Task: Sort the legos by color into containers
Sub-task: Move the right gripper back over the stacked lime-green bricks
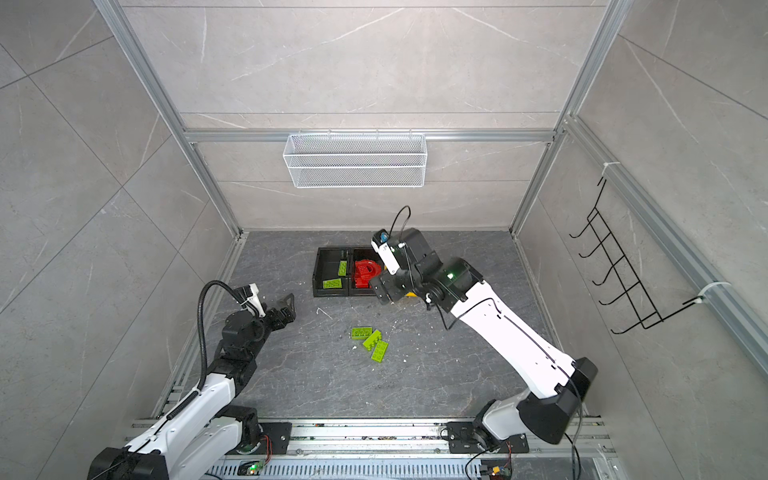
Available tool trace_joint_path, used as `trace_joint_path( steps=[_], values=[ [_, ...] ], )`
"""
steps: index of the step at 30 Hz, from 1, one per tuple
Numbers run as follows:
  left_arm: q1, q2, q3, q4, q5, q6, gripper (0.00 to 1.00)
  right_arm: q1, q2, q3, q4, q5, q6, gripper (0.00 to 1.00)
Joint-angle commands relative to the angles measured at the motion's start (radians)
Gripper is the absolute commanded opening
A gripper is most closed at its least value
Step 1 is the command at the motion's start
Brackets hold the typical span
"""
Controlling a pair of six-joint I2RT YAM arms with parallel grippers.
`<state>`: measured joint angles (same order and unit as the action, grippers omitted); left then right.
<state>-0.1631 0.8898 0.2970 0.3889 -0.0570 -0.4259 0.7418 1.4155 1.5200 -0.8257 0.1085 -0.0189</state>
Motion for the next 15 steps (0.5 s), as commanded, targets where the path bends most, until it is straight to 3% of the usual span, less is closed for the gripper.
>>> trace_joint_path(
  steps=[1, 6, 15],
  values=[
    [0.003, -0.004, 0.018, 0.035, 0.014, 0.018, 0.99, 0.016, 0.013, -0.184, 0.133, -0.069, 0.02, 0.96],
    [0.003, 0.008, 0.019, 0.038, 0.011, 0.022, 0.99, 0.082, 0.041, -0.316, 0.227, -0.081, 0.017, 0.96],
    [0.003, 0.036, 0.025, 0.048, 0.028, 0.022, 0.99, 0.143, 0.201, -0.314, 0.256, -0.084, 0.023, 0.96]
  ],
)
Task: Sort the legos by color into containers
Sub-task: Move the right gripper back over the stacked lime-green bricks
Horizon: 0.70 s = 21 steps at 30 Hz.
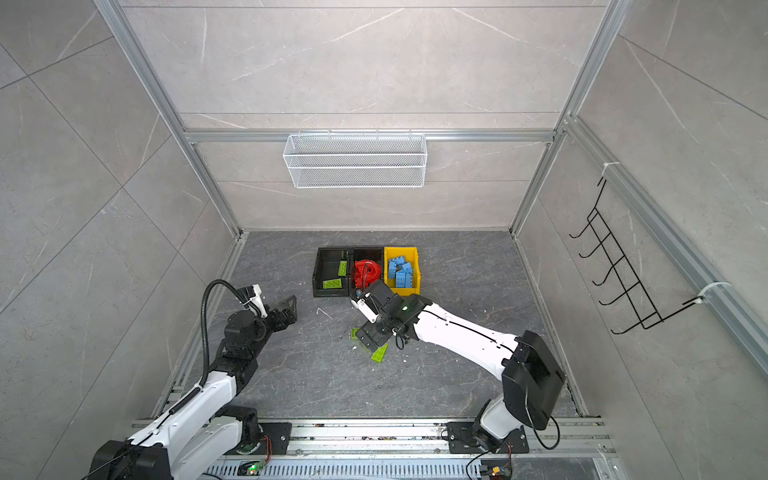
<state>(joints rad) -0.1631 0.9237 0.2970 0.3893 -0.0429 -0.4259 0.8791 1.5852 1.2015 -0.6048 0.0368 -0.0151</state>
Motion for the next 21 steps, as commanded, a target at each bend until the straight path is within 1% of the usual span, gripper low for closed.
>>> trace_joint_path(
  steps=[1, 7, 12, 17, 21],
  values=[
    [0.003, 0.003, 0.026, 0.048, 0.017, 0.022, 0.99, 0.007, 0.044, 0.006, 0.04, -0.014, 0.02, 0.96],
    [0.003, 0.035, 0.032, 0.067, 0.055, 0.006, 0.99, 0.007, 0.109, 0.018, 0.055, -0.016, 0.023, 0.96],
    [0.001, 0.079, 0.047, 0.085, 0.11, 0.0, 0.99, 0.007, 0.151, 0.018, 0.062, -0.012, 0.018, 0.96],
    [-0.001, 0.115, 0.058, 0.093, 0.134, -0.001, 0.99, 0.007, 0.181, 0.017, 0.061, 0.015, 0.007, 0.96],
    [-0.001, 0.155, 0.068, 0.107, 0.156, -0.003, 0.99, 0.005, 0.206, 0.022, 0.062, 0.014, -0.006, 0.97]
  ],
)
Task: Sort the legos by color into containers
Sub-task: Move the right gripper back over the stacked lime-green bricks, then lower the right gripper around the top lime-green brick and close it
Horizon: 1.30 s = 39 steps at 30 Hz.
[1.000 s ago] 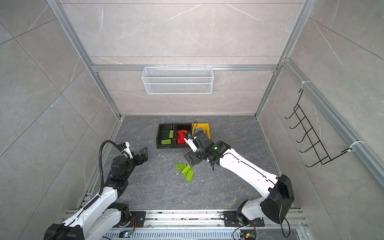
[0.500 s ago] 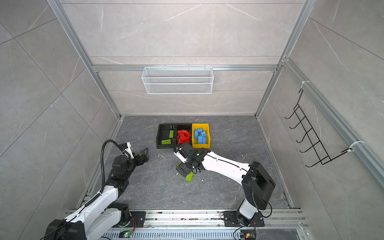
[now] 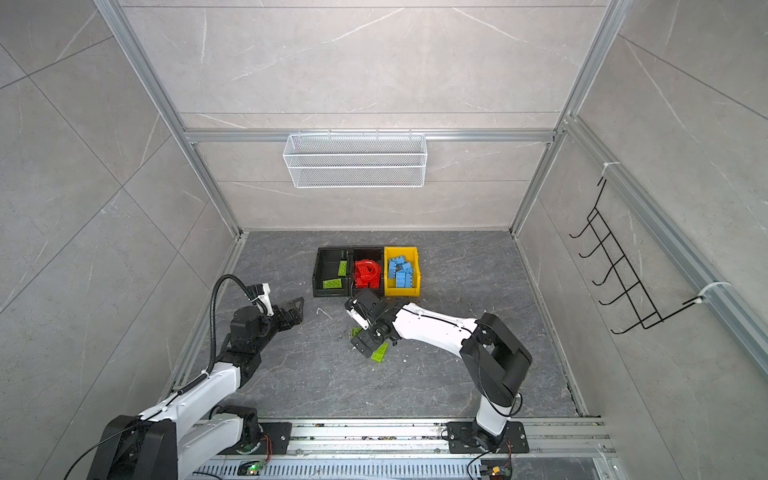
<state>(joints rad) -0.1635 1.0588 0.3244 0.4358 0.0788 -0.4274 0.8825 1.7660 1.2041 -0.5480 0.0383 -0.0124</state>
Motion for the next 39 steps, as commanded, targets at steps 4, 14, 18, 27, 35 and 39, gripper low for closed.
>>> trace_joint_path(
  steps=[4, 14, 18, 27, 35, 39],
  values=[
    [-0.002, 0.041, 0.05, 0.057, 0.046, 0.002, 0.99, -0.002, 0.051, 0.017, 0.006, 0.014, -0.02, 0.97],
    [-0.001, 0.039, 0.05, 0.055, 0.042, 0.006, 0.99, -0.023, 0.081, 0.023, 0.016, 0.014, -0.035, 0.97],
    [-0.001, 0.034, 0.05, 0.051, 0.042, 0.008, 0.99, -0.028, 0.096, 0.026, 0.024, 0.011, -0.038, 0.97],
    [-0.001, 0.027, 0.05, 0.046, 0.037, 0.012, 0.99, -0.028, 0.119, 0.039, 0.046, -0.016, -0.028, 0.9],
    [-0.002, 0.024, 0.051, 0.044, 0.033, 0.012, 0.99, -0.028, 0.123, 0.031, 0.057, -0.02, -0.007, 0.8],
    [-0.001, 0.018, 0.049, 0.037, 0.023, 0.01, 0.99, -0.029, 0.121, 0.028, 0.056, -0.023, -0.001, 0.74]
  ],
)
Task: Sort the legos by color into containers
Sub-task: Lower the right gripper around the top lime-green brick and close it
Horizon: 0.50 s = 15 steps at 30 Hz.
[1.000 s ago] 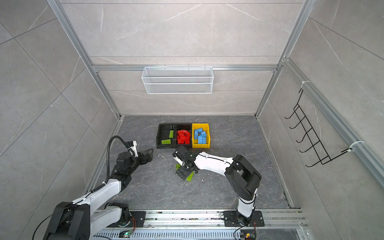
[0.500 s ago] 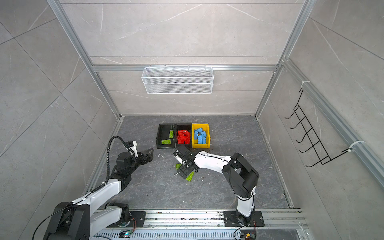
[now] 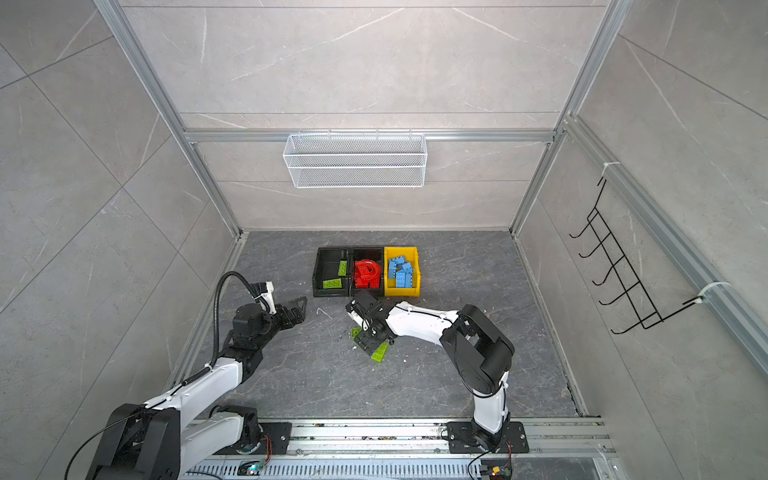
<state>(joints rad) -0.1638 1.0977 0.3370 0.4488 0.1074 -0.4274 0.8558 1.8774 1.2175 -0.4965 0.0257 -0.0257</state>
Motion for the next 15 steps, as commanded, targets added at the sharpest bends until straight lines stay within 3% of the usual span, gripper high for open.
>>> trace_joint_path(
  steps=[1, 6, 15],
  values=[
    [-0.001, -0.025, 0.034, 0.025, -0.01, 0.009, 0.99, -0.004, 0.005, 0.012, 0.005, -0.009, 0.013, 0.72],
    [0.0, -0.038, 0.029, 0.022, -0.023, 0.012, 0.99, -0.003, -0.029, 0.007, -0.008, -0.007, 0.031, 0.67],
    [-0.001, -0.038, 0.031, 0.021, -0.018, 0.011, 0.99, -0.006, -0.109, 0.026, -0.021, 0.005, 0.058, 0.65]
  ],
)
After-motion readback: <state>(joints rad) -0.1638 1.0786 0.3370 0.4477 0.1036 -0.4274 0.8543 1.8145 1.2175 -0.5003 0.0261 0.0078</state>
